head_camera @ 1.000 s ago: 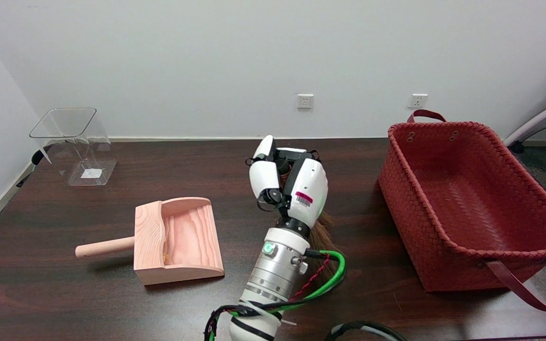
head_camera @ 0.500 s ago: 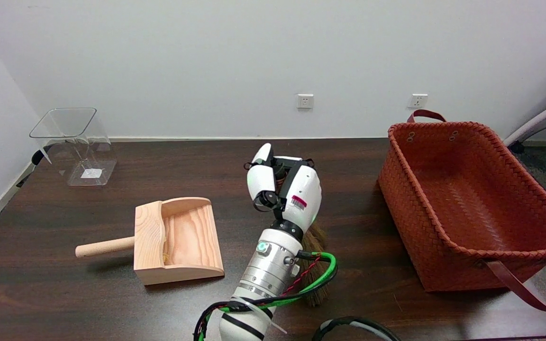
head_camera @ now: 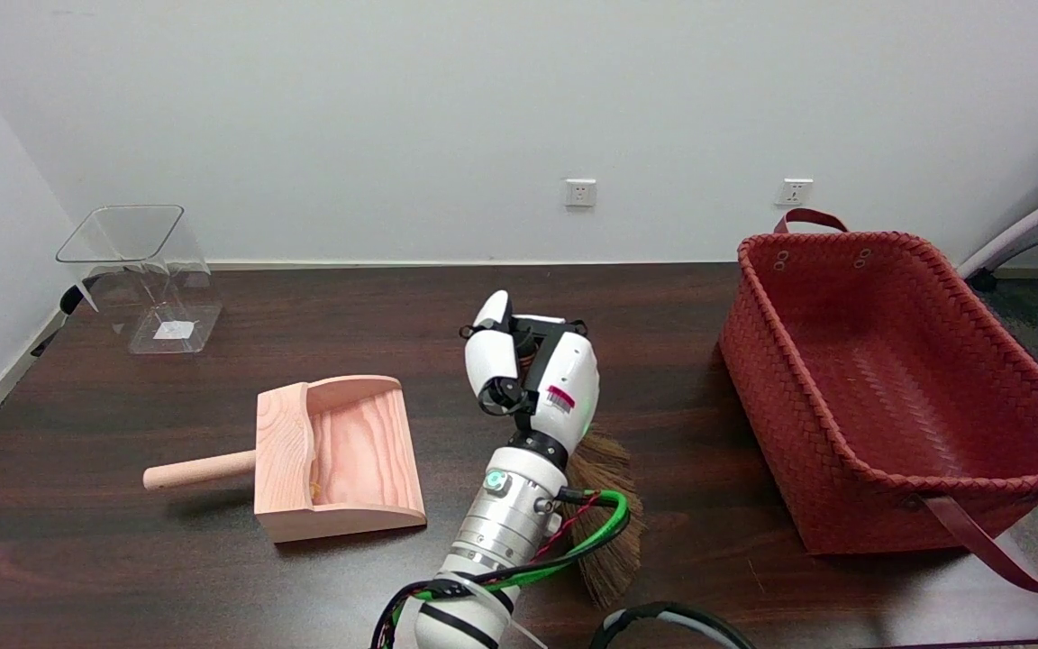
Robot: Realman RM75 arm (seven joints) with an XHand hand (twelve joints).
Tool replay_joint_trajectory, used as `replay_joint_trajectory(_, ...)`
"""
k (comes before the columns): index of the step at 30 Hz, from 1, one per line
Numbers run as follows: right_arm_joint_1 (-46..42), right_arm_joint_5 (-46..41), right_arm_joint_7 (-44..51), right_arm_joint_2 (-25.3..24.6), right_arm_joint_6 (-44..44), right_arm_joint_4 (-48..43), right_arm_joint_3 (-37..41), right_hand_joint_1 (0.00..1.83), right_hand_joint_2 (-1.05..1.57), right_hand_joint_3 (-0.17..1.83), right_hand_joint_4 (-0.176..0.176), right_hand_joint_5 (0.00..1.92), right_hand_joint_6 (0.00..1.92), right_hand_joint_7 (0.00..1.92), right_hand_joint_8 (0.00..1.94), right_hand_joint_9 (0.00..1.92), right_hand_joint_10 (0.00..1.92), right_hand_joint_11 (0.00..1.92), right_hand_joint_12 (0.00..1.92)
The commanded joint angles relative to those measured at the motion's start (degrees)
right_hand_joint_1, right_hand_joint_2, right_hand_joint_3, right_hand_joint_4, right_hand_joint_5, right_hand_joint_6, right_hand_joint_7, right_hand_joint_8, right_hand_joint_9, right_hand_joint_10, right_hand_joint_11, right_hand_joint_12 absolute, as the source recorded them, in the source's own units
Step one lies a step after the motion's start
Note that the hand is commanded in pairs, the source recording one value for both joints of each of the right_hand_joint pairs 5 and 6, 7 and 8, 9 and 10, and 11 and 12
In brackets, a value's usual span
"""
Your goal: Use the broom to sweep the yellow paper into the dustpan.
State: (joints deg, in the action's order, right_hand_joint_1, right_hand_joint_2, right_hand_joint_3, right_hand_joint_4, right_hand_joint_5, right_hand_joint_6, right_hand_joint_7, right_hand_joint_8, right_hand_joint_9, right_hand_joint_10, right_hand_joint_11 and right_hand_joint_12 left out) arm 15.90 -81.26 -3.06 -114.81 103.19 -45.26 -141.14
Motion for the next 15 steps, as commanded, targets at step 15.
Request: replay_joint_trajectory(15,3.50,-3.54,-19.26,-0.28,-4.79,3.00,1.28,0.82,1.57,0.32,0.000,1.92,1.92,1.92,1.92,1.92,1.92,1.92,1.92)
